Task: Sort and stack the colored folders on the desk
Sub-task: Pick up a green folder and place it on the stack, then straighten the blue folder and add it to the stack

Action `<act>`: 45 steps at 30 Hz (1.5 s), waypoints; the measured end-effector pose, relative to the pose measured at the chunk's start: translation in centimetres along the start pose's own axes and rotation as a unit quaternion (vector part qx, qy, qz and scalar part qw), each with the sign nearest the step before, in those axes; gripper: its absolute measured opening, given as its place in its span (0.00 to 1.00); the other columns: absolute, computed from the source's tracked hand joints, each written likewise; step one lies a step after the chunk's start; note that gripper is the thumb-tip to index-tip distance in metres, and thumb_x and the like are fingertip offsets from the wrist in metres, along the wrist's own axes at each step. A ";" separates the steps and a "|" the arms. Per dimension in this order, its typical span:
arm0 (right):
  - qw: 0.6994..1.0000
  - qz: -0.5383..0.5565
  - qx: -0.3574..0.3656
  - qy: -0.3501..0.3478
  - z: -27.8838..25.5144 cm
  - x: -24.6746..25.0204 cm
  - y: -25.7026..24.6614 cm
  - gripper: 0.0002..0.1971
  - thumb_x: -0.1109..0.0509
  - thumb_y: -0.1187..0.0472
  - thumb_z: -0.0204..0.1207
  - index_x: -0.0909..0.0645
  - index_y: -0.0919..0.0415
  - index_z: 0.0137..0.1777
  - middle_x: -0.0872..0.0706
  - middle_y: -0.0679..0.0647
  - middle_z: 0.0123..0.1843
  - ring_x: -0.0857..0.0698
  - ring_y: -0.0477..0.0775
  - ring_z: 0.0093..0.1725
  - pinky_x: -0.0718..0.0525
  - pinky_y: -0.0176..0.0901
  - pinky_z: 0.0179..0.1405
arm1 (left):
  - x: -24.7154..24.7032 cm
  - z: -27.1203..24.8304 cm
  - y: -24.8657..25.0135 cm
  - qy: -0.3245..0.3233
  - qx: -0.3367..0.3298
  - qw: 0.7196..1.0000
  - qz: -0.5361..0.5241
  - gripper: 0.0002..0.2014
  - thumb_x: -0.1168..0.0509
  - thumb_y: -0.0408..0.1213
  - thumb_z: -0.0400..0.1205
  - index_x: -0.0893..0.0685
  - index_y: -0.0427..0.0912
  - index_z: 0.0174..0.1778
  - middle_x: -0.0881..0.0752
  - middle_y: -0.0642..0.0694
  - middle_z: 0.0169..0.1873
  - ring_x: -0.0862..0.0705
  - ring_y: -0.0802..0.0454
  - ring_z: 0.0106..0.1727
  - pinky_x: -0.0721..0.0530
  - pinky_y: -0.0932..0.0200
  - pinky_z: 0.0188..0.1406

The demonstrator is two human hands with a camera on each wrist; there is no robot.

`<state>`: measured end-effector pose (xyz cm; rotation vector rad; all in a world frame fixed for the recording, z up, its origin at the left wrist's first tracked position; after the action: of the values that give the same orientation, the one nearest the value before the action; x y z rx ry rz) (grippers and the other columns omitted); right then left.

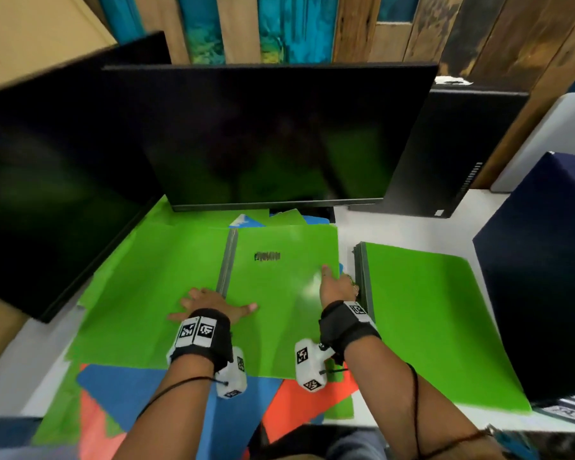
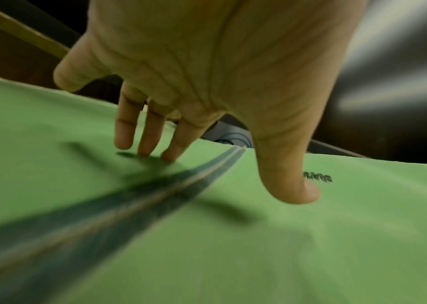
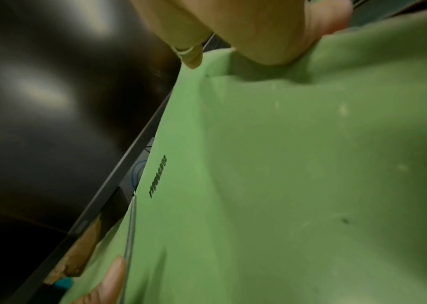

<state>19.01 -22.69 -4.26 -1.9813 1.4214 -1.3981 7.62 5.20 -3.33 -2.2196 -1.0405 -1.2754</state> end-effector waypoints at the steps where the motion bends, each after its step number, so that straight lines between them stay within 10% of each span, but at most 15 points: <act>1: 0.999 0.035 0.020 0.010 -0.2 0.3 -0.4 0.32 0.44 0.43 0.82 0.31 0.71 0.74 0.27 0.68 0.74 0.28 0.65 0.74 0.30 0.50 0.70 | 0.4 -0.2 -0.1 -0.012 0.000 1.000 0.007 0.59 0.41 0.80 0.60 0.40 0.41 0.80 0.46 0.35 0.80 0.44 0.33 0.80 0.43 0.25 0.74; 4: 0.990 0.126 0.047 0.031 -1.7 1.9 -1.1 0.26 0.47 0.49 0.85 0.23 0.74 0.65 0.20 0.70 0.66 0.22 0.66 0.66 0.27 0.46 0.62 | 2.4 -0.1 -0.5 -0.004 -0.011 1.000 -0.017 0.55 0.44 0.79 0.63 0.35 0.41 0.78 0.53 0.33 0.81 0.50 0.29 0.80 0.43 0.28 0.76; 8: 0.953 0.300 0.023 0.032 -2.4 4.5 -1.1 0.20 0.39 0.56 0.83 0.20 0.74 0.61 0.19 0.62 0.64 0.22 0.59 0.63 0.28 0.44 0.66 | 6.0 -0.9 -0.2 0.057 -0.061 0.972 -0.219 0.65 0.28 0.68 0.57 0.58 0.47 0.82 0.64 0.35 0.81 0.57 0.28 0.81 0.46 0.30 0.78; 14: 0.895 0.442 0.054 0.000 -2.9 8.2 -4.3 0.22 0.41 0.54 0.84 0.29 0.65 0.74 0.32 0.59 0.79 0.37 0.58 0.80 0.42 0.49 0.78 | 9.5 -5.4 5.0 0.066 -0.241 0.919 -0.306 0.53 0.27 0.56 0.69 0.54 0.49 0.82 0.46 0.41 0.82 0.42 0.40 0.81 0.39 0.41 0.79; 19: 0.878 0.462 0.121 0.024 -2.3 11.7 -5.8 0.22 0.43 0.56 0.85 0.30 0.68 0.75 0.28 0.60 0.77 0.32 0.55 0.78 0.41 0.43 0.80 | 11.9 -9.3 7.6 0.099 -0.315 0.885 -0.329 0.51 0.28 0.56 0.70 0.52 0.49 0.82 0.45 0.45 0.82 0.44 0.44 0.82 0.41 0.45 0.80; 23: 0.893 0.410 0.182 0.023 -2.6 13.0 -6.9 0.26 0.39 0.57 0.83 0.34 0.75 0.73 0.34 0.64 0.79 0.34 0.54 0.78 0.40 0.39 0.73 | 15.6 -15.1 9.9 0.160 -0.445 0.797 -0.377 0.33 0.29 0.42 0.76 0.35 0.44 0.75 0.25 0.55 0.69 0.27 0.61 0.69 0.33 0.64 0.70; 28: 0.910 0.310 0.265 -0.075 -3.8 11.2 -8.6 0.40 0.29 0.39 0.69 0.41 0.50 0.77 0.35 0.57 0.80 0.33 0.52 0.77 0.37 0.51 0.79 | 18.8 -20.5 11.1 0.223 -0.525 0.667 -0.479 0.19 0.34 0.28 0.79 0.28 0.52 0.61 0.21 0.70 0.51 0.23 0.85 0.52 0.31 0.86 0.56; 31: 0.913 0.272 0.289 -0.092 -3.6 11.6 -7.8 0.33 0.32 0.52 0.78 0.43 0.53 0.80 0.33 0.50 0.78 0.34 0.50 0.78 0.37 0.45 0.78 | 19.0 -21.1 11.9 0.208 -0.515 0.639 -0.533 0.18 0.35 0.25 0.79 0.28 0.47 0.59 0.22 0.66 0.48 0.23 0.87 0.48 0.31 0.89 0.51; 35: 0.935 0.233 0.267 -0.007 -1.6 15.5 -4.8 0.34 0.29 0.61 0.75 0.37 0.57 0.79 0.29 0.51 0.77 0.32 0.50 0.78 0.37 0.49 0.81 | 16.8 -19.1 14.5 0.207 -0.470 0.673 -0.533 0.18 0.34 0.27 0.79 0.34 0.46 0.57 0.25 0.66 0.42 0.22 0.77 0.39 0.32 0.91 0.41; 38: 0.977 0.082 0.181 0.072 0.8 18.7 -1.2 0.42 0.26 0.50 0.71 0.44 0.52 0.82 0.31 0.57 0.79 0.34 0.57 0.79 0.38 0.58 0.80 | 11.9 -15.8 17.3 0.165 -0.391 0.784 -0.452 0.19 0.32 0.36 0.79 0.39 0.42 0.52 0.31 0.55 0.32 0.26 0.52 0.37 0.28 0.67 0.33; 41: 0.983 -0.141 0.070 0.092 3.4 20.6 3.5 0.51 0.28 0.33 0.62 0.46 0.46 0.82 0.26 0.62 0.75 0.29 0.64 0.75 0.34 0.67 0.74 | 5.1 -13.1 19.8 0.064 -0.330 0.880 -0.336 0.23 0.29 0.38 0.75 0.35 0.33 0.56 0.22 0.39 0.45 0.20 0.39 0.51 0.23 0.52 0.45; 45: 0.968 -0.228 -0.023 0.107 4.9 22.1 8.2 0.44 0.29 0.37 0.69 0.44 0.49 0.82 0.31 0.67 0.76 0.35 0.69 0.76 0.38 0.70 0.74 | -1.5 -11.9 22.1 -0.032 -0.336 0.901 -0.271 0.30 0.27 0.36 0.73 0.34 0.31 0.66 0.22 0.36 0.61 0.20 0.41 0.63 0.23 0.55 0.56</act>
<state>19.27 -46.57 -0.92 -2.3501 1.1247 -1.8314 16.90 -17.46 2.40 -2.5530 -1.4846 -2.0707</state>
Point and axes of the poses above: each hand's wrist, its own z-axis towards the middle knuckle, its own x-axis out of the back of the hand, y = z × x, the point moved 10 cm from there along z, towards the middle knuckle
